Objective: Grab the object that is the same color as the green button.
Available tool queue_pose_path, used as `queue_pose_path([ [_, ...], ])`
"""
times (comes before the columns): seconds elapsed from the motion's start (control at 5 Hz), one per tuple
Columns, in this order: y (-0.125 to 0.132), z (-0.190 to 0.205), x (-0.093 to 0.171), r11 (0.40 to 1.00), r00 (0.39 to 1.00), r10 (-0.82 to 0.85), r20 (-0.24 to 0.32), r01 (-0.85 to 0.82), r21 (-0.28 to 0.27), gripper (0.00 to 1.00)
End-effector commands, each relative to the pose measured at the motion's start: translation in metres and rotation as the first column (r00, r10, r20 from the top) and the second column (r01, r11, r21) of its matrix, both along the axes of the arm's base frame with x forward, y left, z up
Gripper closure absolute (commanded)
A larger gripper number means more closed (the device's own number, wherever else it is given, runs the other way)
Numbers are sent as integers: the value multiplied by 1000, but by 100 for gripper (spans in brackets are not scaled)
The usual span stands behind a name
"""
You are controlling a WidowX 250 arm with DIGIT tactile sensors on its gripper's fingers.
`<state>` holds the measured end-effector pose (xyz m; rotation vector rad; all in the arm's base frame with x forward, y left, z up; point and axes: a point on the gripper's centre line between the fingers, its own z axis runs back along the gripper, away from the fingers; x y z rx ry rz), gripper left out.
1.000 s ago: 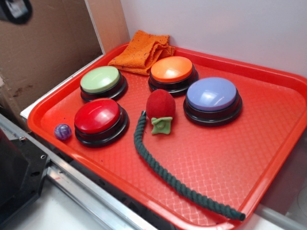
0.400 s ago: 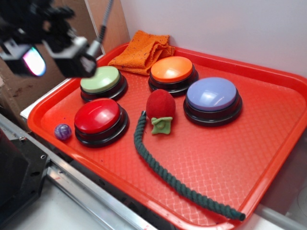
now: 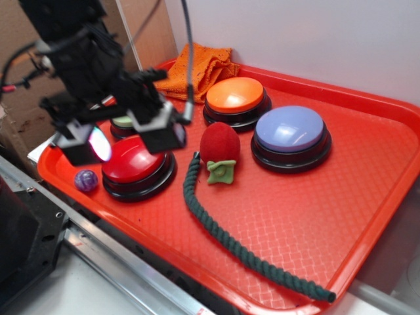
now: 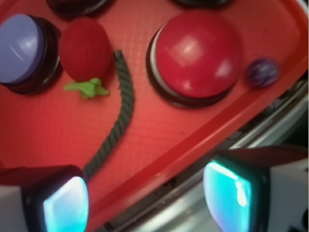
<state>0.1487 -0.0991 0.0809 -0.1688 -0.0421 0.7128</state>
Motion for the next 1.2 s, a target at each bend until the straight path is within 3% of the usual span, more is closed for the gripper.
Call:
queue_pose_path([
  [0.0, -35, -44, 24, 995, 994, -92, -55, 89, -50, 0],
  [0.2, -44, -62, 28, 995, 993, -100, -70, 101, 6, 0],
  [0.6, -47, -72, 33, 996, 995, -86, -48, 86, -10, 0],
  [0.8, -45, -75, 31, 999, 999, -44, -31, 43, -8, 100],
  [1.0, -43, -77, 30, 1000, 999, -29, -30, 29, -3, 100],
])
